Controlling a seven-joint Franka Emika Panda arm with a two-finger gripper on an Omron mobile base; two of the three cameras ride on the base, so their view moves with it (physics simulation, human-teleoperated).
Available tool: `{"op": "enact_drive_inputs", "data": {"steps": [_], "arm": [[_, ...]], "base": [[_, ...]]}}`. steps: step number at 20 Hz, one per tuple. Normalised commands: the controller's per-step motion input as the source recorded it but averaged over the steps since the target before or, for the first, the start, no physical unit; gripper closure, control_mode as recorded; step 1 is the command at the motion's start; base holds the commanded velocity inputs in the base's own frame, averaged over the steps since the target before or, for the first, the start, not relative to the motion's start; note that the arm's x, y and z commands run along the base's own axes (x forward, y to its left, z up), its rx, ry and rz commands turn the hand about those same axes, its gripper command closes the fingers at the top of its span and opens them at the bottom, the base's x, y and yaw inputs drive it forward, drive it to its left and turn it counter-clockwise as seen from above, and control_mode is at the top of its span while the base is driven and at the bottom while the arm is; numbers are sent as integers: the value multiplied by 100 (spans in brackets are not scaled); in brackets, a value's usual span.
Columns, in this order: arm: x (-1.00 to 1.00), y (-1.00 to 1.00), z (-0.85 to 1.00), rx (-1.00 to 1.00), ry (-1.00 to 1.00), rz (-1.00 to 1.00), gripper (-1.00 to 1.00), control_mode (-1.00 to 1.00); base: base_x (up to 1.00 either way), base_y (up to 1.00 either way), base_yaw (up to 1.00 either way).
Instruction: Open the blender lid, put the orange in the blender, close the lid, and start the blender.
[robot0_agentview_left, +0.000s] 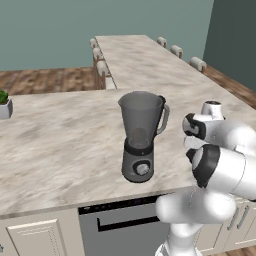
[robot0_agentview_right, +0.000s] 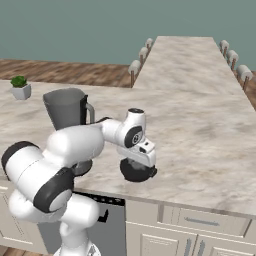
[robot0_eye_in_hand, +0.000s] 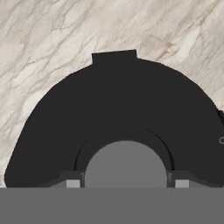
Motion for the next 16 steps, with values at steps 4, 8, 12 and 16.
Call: {"op": "enact_drive_inputs", "data": {"steps": [4,8,12,16], "arm": [[-24,-1,100,0,-8,0,100,-100],[-15,0,100,-1,-7,0,100,-100],[-9,0,100,-2,-9,0,100,-100],[-18,0,100,-4,-9,0,100,-100]], "base": [[0,0,0],[0,0,0],[0,0,0],[0,0,0]]}}
